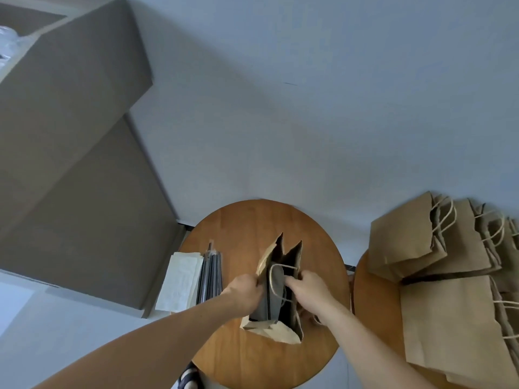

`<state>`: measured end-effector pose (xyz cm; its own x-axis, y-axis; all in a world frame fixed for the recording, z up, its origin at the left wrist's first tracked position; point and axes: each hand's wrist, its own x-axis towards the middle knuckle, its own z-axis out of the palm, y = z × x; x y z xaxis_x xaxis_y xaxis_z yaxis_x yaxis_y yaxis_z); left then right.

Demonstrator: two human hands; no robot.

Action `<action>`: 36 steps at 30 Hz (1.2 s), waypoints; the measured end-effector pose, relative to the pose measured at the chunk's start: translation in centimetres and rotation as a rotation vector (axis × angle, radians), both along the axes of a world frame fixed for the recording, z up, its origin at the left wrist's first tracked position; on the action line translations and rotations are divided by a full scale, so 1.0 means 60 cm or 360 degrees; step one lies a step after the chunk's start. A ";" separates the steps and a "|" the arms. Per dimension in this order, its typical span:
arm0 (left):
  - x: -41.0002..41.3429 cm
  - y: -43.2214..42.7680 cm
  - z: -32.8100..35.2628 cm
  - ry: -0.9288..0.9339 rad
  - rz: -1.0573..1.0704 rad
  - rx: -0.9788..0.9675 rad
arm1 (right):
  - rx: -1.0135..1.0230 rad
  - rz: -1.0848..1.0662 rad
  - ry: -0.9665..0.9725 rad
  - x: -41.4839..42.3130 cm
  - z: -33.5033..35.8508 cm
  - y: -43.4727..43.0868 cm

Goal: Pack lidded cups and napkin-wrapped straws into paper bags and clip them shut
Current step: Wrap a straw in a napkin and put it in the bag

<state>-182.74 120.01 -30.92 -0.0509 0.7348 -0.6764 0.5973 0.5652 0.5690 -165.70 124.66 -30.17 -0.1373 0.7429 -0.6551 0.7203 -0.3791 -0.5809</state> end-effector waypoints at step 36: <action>-0.021 0.082 0.008 0.0639 -0.0756 0.0362 | 0.1354 0.1124 -0.0469 0.046 -0.017 0.120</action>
<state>-184.01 124.92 -30.47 0.0979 0.8618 -0.4978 0.9426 0.0802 0.3242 -162.91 131.84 -31.22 -0.6247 0.7791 -0.0530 0.7670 0.5994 -0.2289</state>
